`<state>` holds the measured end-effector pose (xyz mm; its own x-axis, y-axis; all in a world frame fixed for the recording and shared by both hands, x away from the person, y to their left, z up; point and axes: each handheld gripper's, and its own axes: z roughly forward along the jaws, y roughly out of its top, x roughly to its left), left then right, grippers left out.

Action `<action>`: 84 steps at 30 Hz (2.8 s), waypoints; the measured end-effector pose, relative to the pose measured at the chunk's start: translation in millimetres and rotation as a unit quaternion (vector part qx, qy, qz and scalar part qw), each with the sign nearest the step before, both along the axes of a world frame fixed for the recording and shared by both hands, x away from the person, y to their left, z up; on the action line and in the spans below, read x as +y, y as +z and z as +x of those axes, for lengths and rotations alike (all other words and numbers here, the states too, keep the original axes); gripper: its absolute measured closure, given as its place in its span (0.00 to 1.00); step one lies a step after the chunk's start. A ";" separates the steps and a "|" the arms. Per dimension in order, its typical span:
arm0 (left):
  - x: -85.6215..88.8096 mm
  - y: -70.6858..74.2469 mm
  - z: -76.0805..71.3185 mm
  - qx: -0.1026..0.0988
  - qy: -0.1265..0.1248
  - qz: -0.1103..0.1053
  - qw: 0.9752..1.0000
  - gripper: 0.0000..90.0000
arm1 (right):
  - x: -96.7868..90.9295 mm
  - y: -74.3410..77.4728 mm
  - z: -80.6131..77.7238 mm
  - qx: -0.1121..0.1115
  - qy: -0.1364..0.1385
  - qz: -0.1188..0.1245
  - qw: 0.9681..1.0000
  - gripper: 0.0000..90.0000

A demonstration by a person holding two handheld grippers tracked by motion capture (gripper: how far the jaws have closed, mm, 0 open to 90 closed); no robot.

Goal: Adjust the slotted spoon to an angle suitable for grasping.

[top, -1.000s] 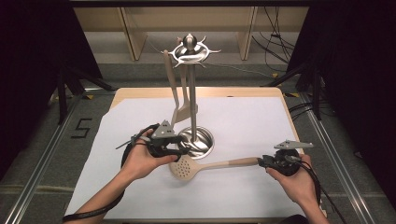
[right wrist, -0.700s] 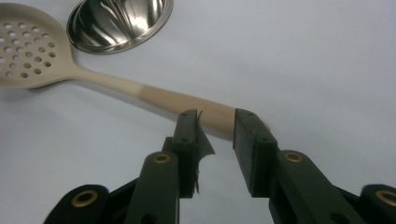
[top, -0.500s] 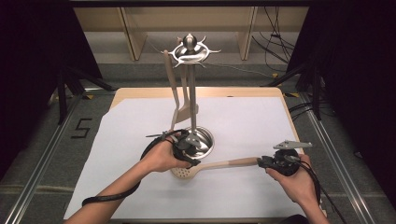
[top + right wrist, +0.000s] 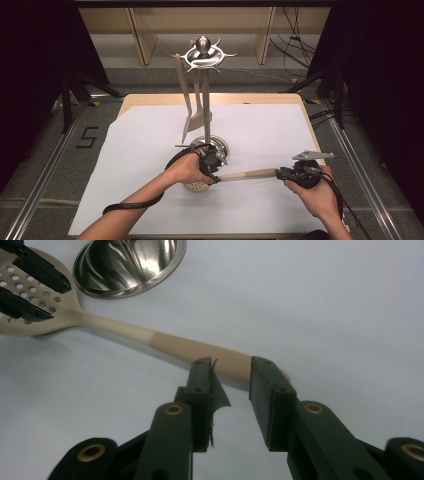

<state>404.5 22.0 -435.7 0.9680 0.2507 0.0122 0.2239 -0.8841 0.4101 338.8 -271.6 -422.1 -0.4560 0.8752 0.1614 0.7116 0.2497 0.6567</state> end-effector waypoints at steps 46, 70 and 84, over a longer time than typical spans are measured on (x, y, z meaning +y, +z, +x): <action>-42.6 -22.1 13.0 0.020 0.000 0.098 0.995 0.83 | 2.6 -2.9 1.7 -0.009 0.016 -0.003 1.000 0.79; -33.8 -21.5 4.5 0.005 0.017 0.066 0.998 0.87 | 0.7 -1.2 -0.9 -0.003 -0.002 0.002 1.000 0.80; -6.7 -6.0 -10.6 -0.020 0.044 -0.025 0.999 0.87 | -22.1 15.9 -2.7 -0.078 -0.075 0.035 0.993 0.82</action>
<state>393.9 15.3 -441.7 0.9410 0.3366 0.0364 0.2825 -0.8400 0.4633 336.2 -293.7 -406.2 -0.3451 0.9245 0.1621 0.6256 0.0978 0.7740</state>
